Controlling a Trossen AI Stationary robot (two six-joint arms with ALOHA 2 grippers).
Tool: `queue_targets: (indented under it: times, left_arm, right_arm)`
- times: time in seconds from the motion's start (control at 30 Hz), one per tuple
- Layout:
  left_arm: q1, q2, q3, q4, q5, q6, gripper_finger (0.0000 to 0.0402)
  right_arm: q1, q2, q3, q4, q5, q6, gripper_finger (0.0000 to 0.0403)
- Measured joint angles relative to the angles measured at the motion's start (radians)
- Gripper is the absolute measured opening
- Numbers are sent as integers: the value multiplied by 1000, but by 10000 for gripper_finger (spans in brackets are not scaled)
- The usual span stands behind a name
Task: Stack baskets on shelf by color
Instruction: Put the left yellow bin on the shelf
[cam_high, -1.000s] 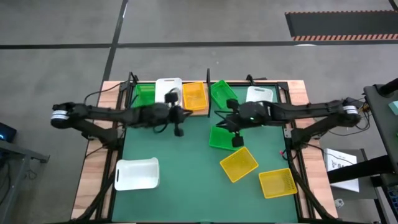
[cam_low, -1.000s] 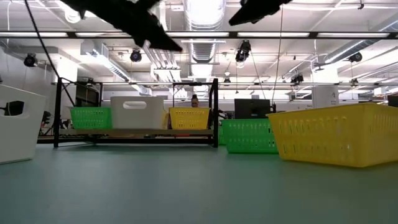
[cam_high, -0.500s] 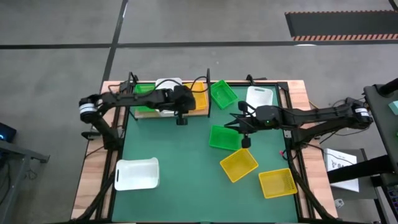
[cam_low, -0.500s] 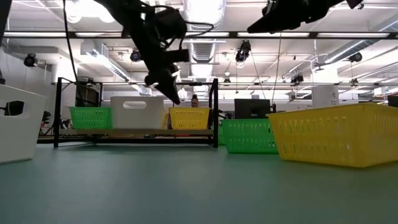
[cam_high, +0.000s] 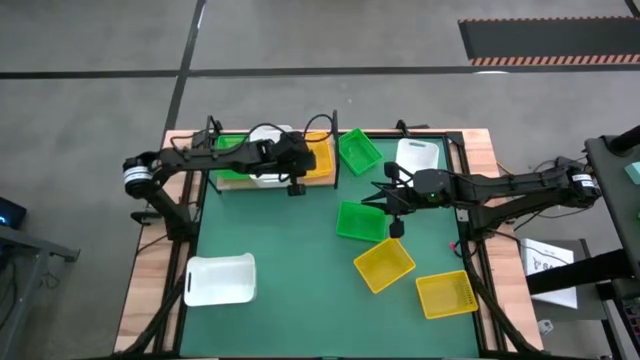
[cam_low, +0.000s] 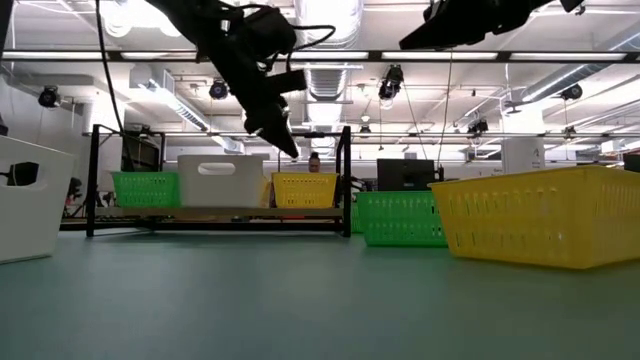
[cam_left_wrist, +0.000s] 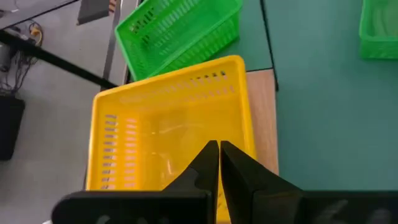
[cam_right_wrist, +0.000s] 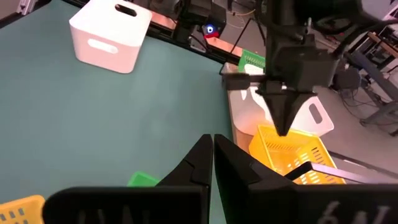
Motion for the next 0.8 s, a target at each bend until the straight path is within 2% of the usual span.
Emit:
queue_targets:
  times: [0.8]
  left_arm:
    - [5,40,-13,-35,-12,-79,0]
  right_arm:
    - [0,1,-3,-23,1,10,9]
